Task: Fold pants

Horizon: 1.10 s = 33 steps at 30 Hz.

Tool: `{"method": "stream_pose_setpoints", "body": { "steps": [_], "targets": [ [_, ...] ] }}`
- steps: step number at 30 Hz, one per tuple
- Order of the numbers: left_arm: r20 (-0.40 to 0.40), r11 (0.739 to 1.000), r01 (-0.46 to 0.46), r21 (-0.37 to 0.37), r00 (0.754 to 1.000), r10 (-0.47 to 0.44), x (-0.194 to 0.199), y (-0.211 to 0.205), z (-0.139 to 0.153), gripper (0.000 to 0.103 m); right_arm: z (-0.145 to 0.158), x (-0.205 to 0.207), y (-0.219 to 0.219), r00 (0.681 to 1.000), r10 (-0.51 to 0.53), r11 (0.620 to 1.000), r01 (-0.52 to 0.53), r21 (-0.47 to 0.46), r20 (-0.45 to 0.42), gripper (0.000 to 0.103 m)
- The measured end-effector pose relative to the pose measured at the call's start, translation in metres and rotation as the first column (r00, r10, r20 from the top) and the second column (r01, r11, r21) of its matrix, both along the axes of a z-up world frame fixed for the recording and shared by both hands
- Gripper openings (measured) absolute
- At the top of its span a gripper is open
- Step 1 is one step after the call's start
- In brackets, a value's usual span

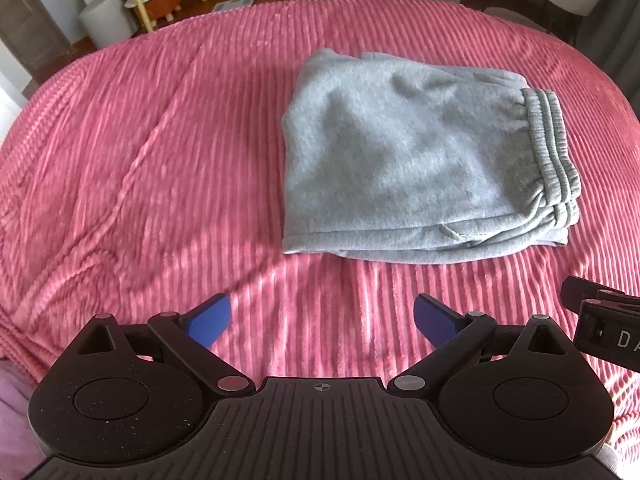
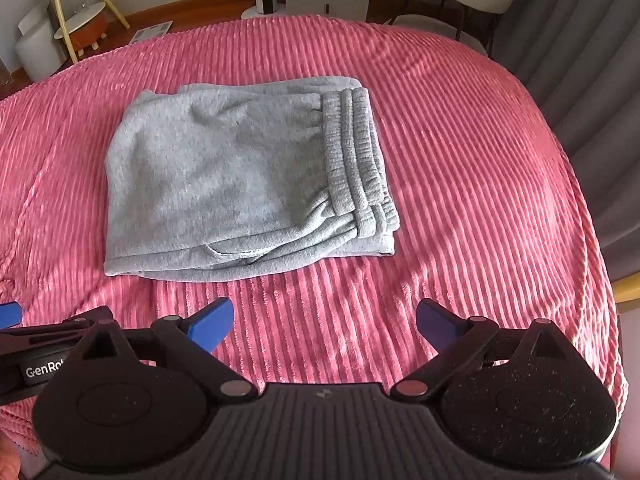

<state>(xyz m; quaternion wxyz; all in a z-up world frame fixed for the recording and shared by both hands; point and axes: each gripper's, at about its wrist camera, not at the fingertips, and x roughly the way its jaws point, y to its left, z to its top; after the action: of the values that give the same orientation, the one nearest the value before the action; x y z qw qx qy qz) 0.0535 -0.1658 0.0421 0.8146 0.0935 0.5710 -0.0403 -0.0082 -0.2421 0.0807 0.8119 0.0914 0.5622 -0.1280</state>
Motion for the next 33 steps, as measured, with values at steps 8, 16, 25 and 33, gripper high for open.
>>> {"method": "stream_pose_setpoints", "body": {
  "steps": [8, 16, 25, 33],
  "targets": [
    [0.005, 1.0, 0.001, 0.0, 1.0, -0.001, -0.0022, -0.0007, 0.0017, 0.101, -0.0015, -0.0007, 0.0001, 1.0, 0.001, 1.0, -0.001, -0.001, -0.008, 0.098],
    [0.003, 1.0, -0.002, 0.004, 1.0, 0.002, -0.0011, -0.0002, 0.0013, 0.101, -0.0032, -0.0005, 0.0001, 1.0, 0.008, 1.0, -0.008, 0.006, -0.007, 0.098],
    [0.008, 1.0, 0.0, 0.008, 1.0, 0.0, -0.0019, -0.0004, 0.0019, 0.101, -0.0045, -0.0024, 0.001, 1.0, 0.011, 1.0, -0.011, -0.001, -0.011, 0.098],
    [0.015, 1.0, -0.004, 0.002, 1.0, 0.004, -0.0032, -0.0004, 0.0048, 0.101, -0.0042, -0.0023, -0.0002, 1.0, 0.011, 1.0, -0.011, 0.002, -0.007, 0.098]
  ]
}}
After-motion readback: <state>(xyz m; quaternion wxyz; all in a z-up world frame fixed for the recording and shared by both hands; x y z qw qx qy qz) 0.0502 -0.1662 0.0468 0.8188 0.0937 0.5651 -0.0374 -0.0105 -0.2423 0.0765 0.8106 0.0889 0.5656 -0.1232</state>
